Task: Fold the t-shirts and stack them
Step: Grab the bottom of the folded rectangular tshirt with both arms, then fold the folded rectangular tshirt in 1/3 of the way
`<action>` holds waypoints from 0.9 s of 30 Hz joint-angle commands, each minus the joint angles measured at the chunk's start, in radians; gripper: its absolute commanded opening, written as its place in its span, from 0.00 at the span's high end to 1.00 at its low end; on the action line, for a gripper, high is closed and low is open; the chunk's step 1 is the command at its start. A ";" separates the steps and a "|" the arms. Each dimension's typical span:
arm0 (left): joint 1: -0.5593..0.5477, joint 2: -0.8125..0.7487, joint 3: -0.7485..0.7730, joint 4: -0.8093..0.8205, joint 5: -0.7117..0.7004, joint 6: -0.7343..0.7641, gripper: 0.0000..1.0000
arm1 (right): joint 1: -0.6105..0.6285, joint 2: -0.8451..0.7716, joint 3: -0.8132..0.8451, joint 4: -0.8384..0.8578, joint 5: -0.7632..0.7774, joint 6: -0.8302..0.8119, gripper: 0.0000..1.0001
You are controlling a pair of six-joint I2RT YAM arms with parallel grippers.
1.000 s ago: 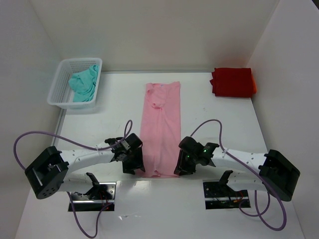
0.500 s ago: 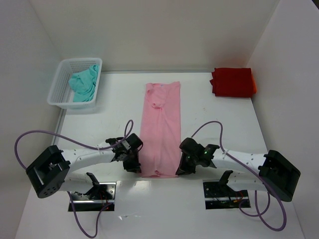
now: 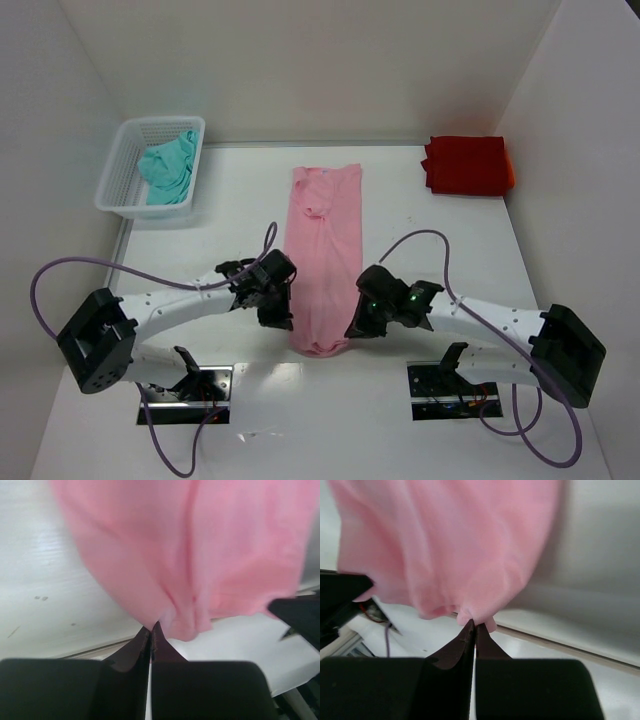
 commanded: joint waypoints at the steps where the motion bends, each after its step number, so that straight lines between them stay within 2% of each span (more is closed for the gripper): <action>1: -0.003 -0.022 0.119 -0.048 -0.012 0.076 1.00 | -0.009 -0.012 0.116 -0.032 0.068 -0.028 1.00; 7: 0.063 0.027 0.211 -0.071 -0.021 0.161 1.00 | -0.197 -0.023 0.191 -0.052 0.068 -0.147 1.00; 12: 0.155 0.094 0.276 -0.051 -0.021 0.254 1.00 | -0.341 0.051 0.266 -0.036 0.057 -0.243 1.00; 22: 0.265 0.262 0.415 -0.005 0.027 0.386 1.00 | -0.415 0.284 0.424 0.063 0.048 -0.341 1.00; 27: 0.324 0.343 0.461 0.033 0.094 0.443 0.98 | -0.449 0.364 0.487 0.096 0.039 -0.361 1.00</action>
